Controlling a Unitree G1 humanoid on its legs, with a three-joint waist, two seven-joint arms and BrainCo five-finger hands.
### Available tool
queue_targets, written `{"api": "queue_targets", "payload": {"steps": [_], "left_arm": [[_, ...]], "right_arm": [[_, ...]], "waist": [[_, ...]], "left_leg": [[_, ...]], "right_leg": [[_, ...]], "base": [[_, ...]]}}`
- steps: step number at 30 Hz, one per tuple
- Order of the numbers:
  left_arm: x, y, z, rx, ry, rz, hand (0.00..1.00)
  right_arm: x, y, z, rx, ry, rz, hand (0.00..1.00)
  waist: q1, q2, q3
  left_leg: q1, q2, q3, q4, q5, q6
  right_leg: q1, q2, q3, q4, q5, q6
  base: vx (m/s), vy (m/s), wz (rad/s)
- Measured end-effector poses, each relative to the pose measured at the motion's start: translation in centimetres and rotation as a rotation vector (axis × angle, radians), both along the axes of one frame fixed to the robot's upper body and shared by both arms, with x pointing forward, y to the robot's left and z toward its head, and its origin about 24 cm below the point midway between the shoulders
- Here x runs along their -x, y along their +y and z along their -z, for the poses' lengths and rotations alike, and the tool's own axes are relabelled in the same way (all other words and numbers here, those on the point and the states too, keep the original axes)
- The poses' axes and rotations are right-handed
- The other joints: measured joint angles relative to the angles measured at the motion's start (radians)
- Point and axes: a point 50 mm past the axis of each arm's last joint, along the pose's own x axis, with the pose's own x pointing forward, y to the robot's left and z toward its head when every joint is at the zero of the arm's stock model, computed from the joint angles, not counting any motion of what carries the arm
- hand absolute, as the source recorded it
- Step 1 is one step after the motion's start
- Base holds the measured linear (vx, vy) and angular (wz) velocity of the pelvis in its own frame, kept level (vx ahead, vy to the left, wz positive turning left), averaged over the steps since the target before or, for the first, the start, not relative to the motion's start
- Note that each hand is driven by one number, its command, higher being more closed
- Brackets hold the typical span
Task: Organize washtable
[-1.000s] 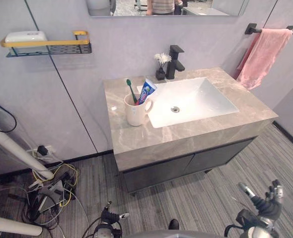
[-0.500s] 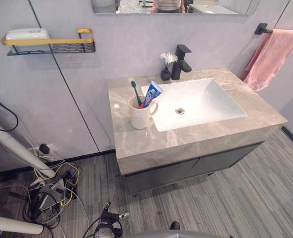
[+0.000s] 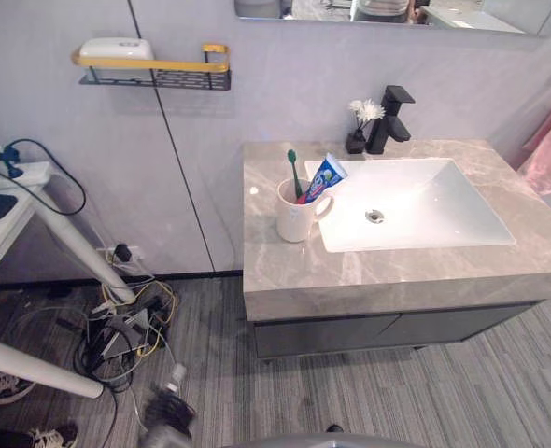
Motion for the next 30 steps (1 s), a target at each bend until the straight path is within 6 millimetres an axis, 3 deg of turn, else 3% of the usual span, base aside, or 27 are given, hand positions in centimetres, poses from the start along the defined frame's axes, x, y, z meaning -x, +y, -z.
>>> {"api": "queue_targets", "payload": {"steps": [2,3,6,9,10,13,16,22,23,28,30], "left_arm": [[-1.0,1.3,-2.7,-0.041,-0.160,-0.089,0.00],[-1.9,1.9,-5.1,-0.094,-0.267,-0.119,0.00],[-3.3,2.1,-9.3,-0.182,-0.431,-0.118,0.00],[-5.3,0.1,-13.8,-0.292,-0.589,0.013,0.00],[-6.1,-1.6,-15.9,-0.339,-0.677,0.099,0.00],[-7.5,-5.4,-19.5,-0.389,-0.843,0.265,0.00],[-7.8,-9.3,-21.5,-0.380,-0.987,0.454,0.00],[-8.3,-14.3,-22.3,-0.278,-1.114,0.707,0.00],[-8.4,-15.4,-22.5,-0.257,-1.141,0.766,1.00],[-9.4,-16.9,-22.1,-0.228,-1.134,0.874,1.00],[-9.9,-17.3,-21.0,-0.236,-1.084,0.945,1.00]], "right_arm": [[-0.3,-0.2,-0.1,0.004,-0.005,-0.033,0.00],[-0.5,-0.3,-0.1,0.004,-0.008,-0.056,0.00],[-0.5,-0.2,-0.1,-0.002,-0.009,-0.071,0.00],[-0.5,0.0,-0.1,-0.006,-0.015,-0.111,0.00],[-0.5,0.1,0.0,-0.017,-0.018,-0.130,0.00],[-0.6,0.3,0.0,-0.025,-0.019,-0.148,0.00],[-0.6,0.3,0.0,-0.029,-0.026,-0.150,0.00],[-0.7,0.2,-0.1,-0.026,-0.041,-0.145,0.00],[-0.7,0.1,-0.1,-0.025,-0.040,-0.143,0.00],[-0.9,-0.1,-0.1,-0.017,-0.043,-0.144,0.00],[-1.1,-0.3,-0.2,-0.013,-0.043,-0.151,0.00]], "waist": [[0.004,0.005,0.004],[0.010,0.003,0.002],[0.014,0.002,0.002],[0.014,-0.007,-0.004],[0.014,-0.008,-0.007],[0.013,-0.013,-0.010],[0.007,-0.017,-0.013],[-0.014,-0.012,-0.015],[-0.013,-0.012,-0.016],[-0.020,-0.003,-0.019],[-0.025,0.001,-0.022]], "left_leg": [[0.001,0.001,-0.001,0.001,0.001,0.000],[0.001,0.001,-0.003,0.005,0.002,0.001],[-0.003,0.001,-0.005,0.009,0.005,-0.002],[-0.013,-0.001,-0.013,0.014,0.009,-0.004],[-0.021,-0.002,-0.013,0.019,0.010,-0.004],[-0.023,-0.004,-0.011,0.025,0.010,-0.004],[-0.033,-0.007,-0.007,0.028,0.009,-0.004],[-0.050,-0.008,0.000,0.035,0.009,-0.003],[-0.059,-0.008,0.001,0.040,0.008,-0.003],[-0.063,-0.008,0.011,0.044,0.008,-0.003],[-0.055,-0.009,0.014,0.040,0.008,-0.002]], "right_leg": [[0.003,0.000,-0.001,0.000,0.000,0.000],[0.006,-0.002,-0.003,0.000,0.000,0.000],[0.006,-0.003,-0.006,0.001,0.001,0.000],[0.005,-0.007,-0.016,0.002,0.002,0.000],[0.000,-0.009,-0.016,0.001,0.004,-0.001],[-0.001,-0.012,-0.013,0.001,0.008,-0.002],[-0.011,-0.015,-0.005,0.001,0.015,-0.002],[-0.027,-0.014,0.005,0.001,0.023,-0.005],[-0.035,-0.015,0.008,0.002,0.026,-0.006],[-0.044,-0.012,0.022,0.003,0.031,-0.009],[-0.040,-0.012,0.027,0.000,0.032,-0.009]], "base": [[-0.03,-0.015,0.05],[-0.03,-0.006,0.04],[-0.02,-0.004,0.05],[-0.03,-0.002,0.10],[-0.03,0.002,0.04],[-0.04,0.008,-0.03],[-0.04,0.014,-0.06],[-0.03,0.001,-0.05],[-0.01,-0.005,-0.04],[-0.01,-0.002,-0.08],[-0.02,0.008,-0.07]]}}
